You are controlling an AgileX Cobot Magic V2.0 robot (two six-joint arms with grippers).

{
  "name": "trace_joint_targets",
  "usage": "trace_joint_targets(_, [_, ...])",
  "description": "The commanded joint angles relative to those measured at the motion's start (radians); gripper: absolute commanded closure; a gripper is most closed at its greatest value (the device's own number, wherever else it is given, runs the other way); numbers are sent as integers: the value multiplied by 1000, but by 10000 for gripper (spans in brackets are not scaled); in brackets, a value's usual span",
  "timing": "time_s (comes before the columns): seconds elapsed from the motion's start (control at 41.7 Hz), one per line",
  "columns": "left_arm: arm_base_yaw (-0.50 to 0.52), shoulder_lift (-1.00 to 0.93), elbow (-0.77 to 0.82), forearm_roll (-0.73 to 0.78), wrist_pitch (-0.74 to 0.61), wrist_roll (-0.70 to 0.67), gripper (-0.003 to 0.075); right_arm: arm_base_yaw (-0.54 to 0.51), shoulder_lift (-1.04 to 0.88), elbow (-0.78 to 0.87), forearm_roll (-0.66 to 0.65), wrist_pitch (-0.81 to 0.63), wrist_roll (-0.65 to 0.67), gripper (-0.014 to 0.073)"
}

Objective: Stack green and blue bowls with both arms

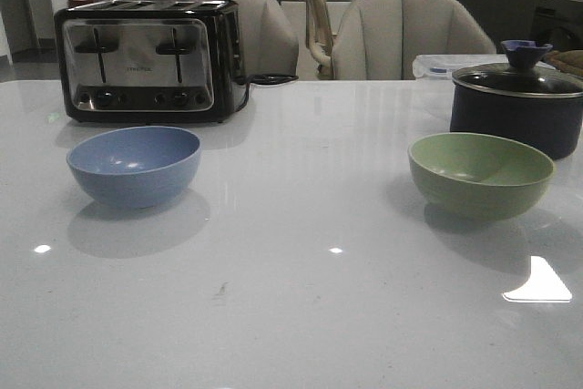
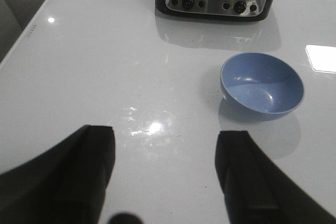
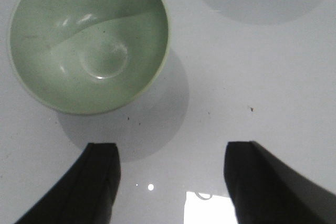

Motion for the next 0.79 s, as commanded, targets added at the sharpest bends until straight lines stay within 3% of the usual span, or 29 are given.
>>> trace_joint_targets(0.0, [-6, 10, -29, 1, -82, 0, 286, 2, 76, -99, 5, -57, -7, 57])
trace_joint_targets(0.288, [-6, 10, -29, 1, -82, 0, 350, 2, 341, -290, 6, -64, -7, 57])
trace_joint_targets(0.6, [-6, 10, -29, 1, -82, 0, 391, 2, 484, -387, 6, -91, -7, 62])
trace_joint_targets(0.768, [-6, 10, -29, 1, -82, 0, 412, 2, 496, -394, 6, -85, -7, 221])
